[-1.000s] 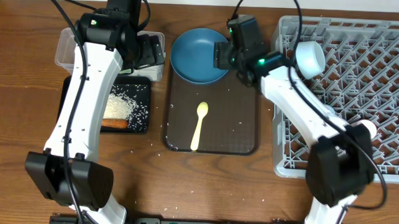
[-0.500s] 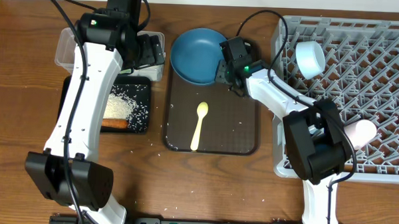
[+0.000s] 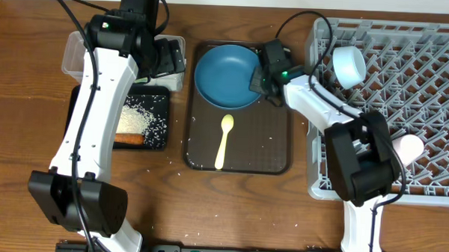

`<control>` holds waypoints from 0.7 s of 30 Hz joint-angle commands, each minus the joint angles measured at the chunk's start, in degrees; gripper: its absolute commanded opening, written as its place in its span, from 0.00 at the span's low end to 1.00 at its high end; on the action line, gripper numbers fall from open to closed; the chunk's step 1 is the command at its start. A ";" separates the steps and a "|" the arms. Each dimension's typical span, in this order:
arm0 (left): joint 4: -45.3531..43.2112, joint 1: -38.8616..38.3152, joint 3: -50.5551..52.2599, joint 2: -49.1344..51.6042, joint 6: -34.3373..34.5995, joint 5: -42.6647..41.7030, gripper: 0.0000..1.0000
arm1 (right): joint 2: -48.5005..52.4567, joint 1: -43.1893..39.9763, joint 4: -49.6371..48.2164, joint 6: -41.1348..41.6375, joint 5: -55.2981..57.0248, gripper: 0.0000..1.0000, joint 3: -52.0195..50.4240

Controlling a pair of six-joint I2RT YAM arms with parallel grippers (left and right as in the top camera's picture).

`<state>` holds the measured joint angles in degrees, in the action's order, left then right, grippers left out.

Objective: Sort waste into correct bins and load items into the dishwasher rack
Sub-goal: 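Reach the right gripper to the large teal bowl and grasp its rim, then lift the teal bowl with the right gripper and stand it in the rack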

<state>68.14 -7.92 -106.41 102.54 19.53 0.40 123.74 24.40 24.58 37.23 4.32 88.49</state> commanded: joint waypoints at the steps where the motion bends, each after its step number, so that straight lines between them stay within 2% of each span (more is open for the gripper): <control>1: 0.20 0.13 0.13 0.20 0.09 0.70 0.96 | -5.14 -2.47 0.04 -5.86 1.01 0.01 0.33; 6: 0.20 0.13 0.13 0.20 0.09 0.70 0.96 | -13.62 -4.81 -0.15 -13.81 2.05 0.01 0.33; 10: 0.20 0.13 0.13 0.20 0.09 0.70 0.96 | -21.92 -6.16 0.33 -18.73 7.26 0.01 0.33; 13: 0.20 0.13 0.13 0.20 0.09 0.70 0.96 | -28.02 -6.80 1.40 -21.73 17.33 0.01 0.33; 16: 0.20 0.13 0.13 0.20 0.09 0.70 0.96 | -32.52 -7.48 2.32 -23.26 32.13 0.01 0.33; 21: 0.20 0.13 0.13 0.20 0.09 0.70 0.96 | -34.64 -9.51 1.62 -29.86 58.01 0.01 0.33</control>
<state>68.14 -7.92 -106.41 102.54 19.53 0.40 88.77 16.73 26.61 13.21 40.82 88.36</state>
